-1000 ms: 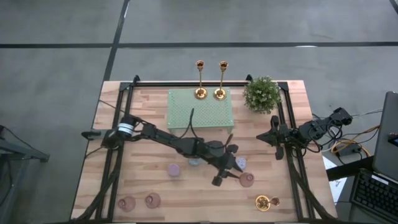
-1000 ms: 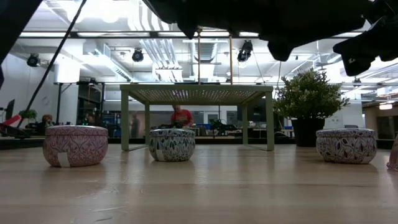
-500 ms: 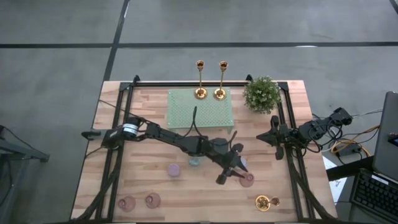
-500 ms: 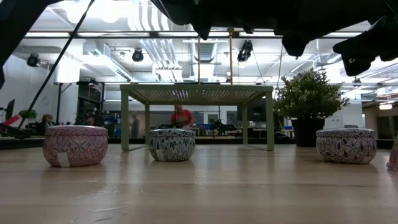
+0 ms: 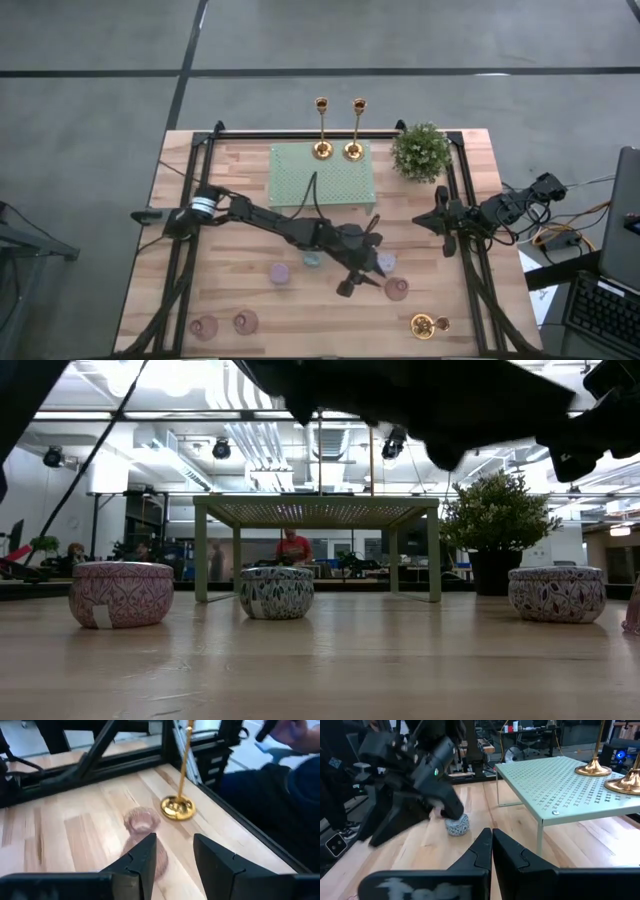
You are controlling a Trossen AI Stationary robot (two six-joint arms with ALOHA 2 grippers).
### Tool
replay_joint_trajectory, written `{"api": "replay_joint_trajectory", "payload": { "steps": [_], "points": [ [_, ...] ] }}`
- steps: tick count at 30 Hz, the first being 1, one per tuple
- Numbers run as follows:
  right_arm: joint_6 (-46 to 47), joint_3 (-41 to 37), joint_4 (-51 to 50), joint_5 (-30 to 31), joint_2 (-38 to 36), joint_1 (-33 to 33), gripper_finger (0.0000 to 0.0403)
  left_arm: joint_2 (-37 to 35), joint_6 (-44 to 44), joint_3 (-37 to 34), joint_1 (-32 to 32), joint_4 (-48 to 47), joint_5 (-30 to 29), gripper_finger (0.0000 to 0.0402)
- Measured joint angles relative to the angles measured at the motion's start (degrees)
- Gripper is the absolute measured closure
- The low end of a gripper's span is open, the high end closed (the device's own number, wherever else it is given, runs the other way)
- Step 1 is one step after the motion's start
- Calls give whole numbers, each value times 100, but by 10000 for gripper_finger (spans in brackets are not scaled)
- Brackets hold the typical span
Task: Pick & Place candle stick holders
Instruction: Put the gold candle holder on the shelf
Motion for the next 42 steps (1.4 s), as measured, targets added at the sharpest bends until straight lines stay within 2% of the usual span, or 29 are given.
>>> {"api": "replay_joint_trajectory", "payload": {
  "steps": [3, 7, 16, 23, 26, 30, 33, 37, 42],
  "points": [
    [0, 0, 1, -1, 3, 4, 394, -532, 141, -490, -45, -90, 19, 268],
    [2, 0, 1, -3, 11, 2, 394, -1483, 133, -1540, -83, 54, -10, 268],
    [0, 0, 2, -4, 4, 0, 394, -4102, -74, -4028, -265, 635, -278, 268],
    [0, 0, 2, -4, 2, 0, 394, -5909, -333, -5309, -380, 782, -404, 268],
    [0, 0, 3, -4, 2, 0, 394, -6452, -313, -5752, -380, 1250, -987, 268],
    [0, 0, 2, -4, 2, 0, 394, -6771, -64, -6295, -367, 1912, -2089, 268],
    [0, 0, 2, -4, 2, 2, 394, -6724, 76, -6549, -327, 2566, -2537, 268],
    [0, 0, 4, -4, 0, 2, 394, -6283, 82, -6611, -199, 3164, -2455, 268],
    [-64, 0, 6, -2, 0, 2, 394, -5177, 34, -6266, -177, 4089, -2351, 268]
  ]
}}
